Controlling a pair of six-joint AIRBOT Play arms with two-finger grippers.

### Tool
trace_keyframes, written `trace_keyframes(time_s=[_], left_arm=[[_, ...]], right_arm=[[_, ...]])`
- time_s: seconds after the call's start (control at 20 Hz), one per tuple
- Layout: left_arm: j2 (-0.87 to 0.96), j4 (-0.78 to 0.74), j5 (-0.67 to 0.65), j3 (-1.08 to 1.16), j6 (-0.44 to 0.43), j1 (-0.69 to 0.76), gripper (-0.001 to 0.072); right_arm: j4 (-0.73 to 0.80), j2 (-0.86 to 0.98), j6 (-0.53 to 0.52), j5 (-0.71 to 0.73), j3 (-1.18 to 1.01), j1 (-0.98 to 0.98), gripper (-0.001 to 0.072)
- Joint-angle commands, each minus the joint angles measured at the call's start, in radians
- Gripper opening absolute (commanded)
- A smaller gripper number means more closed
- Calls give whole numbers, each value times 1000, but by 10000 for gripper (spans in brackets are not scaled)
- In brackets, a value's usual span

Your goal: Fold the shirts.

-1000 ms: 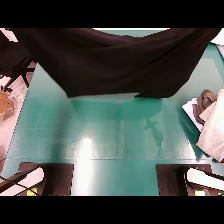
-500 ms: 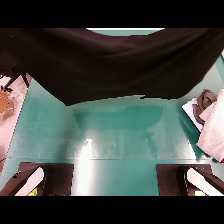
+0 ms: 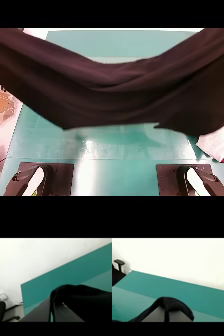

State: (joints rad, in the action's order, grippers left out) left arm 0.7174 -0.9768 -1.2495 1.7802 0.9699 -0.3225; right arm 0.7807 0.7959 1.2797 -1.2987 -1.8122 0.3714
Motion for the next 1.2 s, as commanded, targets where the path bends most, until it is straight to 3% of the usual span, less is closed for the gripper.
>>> trace_keyframes(time_s=[0.0, 0.1, 0.25, 0.55, 0.7, 0.9, 1.15], left_arm=[[37, 81, -42, -94, 3, 0, 23], [74, 176, -51, -218, -3, 9, 23], [123, 172, 8, -416, -61, 56, 23], [285, 198, 322, -673, -218, 240, 24], [414, 192, 525, -677, -272, 329, 24], [546, 183, 770, -677, -272, 353, 24], [624, 171, 850, -677, -273, 353, 25]], right_arm=[[26, 73, 34, -146, 2, 0, 21], [24, 134, 56, -190, 71, -8, 21], [27, 182, 53, -107, 294, -55, 21], [25, 321, -7, 193, 639, -144, 21], [23, 431, -11, 331, 665, -167, 22], [23, 553, -56, 460, 665, -192, 22], [23, 642, -102, 539, 663, -167, 22]])
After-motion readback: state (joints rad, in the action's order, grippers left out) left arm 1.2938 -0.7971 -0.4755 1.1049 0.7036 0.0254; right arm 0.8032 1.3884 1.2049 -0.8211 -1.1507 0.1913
